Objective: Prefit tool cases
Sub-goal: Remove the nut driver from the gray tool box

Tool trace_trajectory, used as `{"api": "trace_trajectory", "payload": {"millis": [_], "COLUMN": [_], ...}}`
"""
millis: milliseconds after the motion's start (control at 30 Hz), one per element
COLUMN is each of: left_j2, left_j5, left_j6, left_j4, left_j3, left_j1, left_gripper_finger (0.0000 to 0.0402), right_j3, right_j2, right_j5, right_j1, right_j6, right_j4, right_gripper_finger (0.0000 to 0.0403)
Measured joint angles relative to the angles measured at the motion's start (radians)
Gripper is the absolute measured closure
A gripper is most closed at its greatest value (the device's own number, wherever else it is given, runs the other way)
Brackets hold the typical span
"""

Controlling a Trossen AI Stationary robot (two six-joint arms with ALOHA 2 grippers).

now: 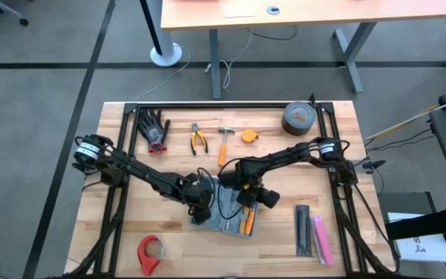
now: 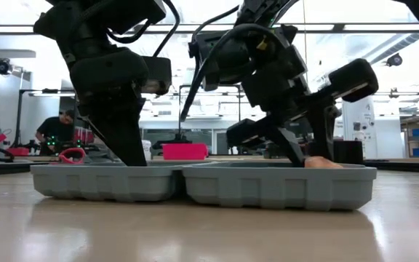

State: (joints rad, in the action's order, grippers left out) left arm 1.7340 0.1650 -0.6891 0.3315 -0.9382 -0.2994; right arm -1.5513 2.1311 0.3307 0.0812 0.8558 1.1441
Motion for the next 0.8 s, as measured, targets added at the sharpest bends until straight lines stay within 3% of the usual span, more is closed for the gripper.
{"api": "trace_trajectory", "payload": {"millis": [300,633,800], "left_j2": [0.0,0.0,0.0], "left_j5": [0.002,0.003,0.001], "left_j6": [-0.004,-0.004,-0.004], "left_j4": [-0.001,-0.002,-0.001], "left_j3": [0.0,0.0,0.0], "left_j1": [0.004,0.005,0.005], "left_gripper_finger": [0.0275,0.0271,0.0267], "right_j3": [-0.014,-0.026,-0.026], "right_j2": [-0.003,-0.007,-0.008], "right_j5": [0.001,-0.018,-0.019], "right_j1": [0.001,0.001,0.001], "right_j6": [-0.056,-0.079,-0.074], "right_j4": [0.027,0.057,0.06], "right_gripper_finger": [0.0347,0.0329,0.0341]}}
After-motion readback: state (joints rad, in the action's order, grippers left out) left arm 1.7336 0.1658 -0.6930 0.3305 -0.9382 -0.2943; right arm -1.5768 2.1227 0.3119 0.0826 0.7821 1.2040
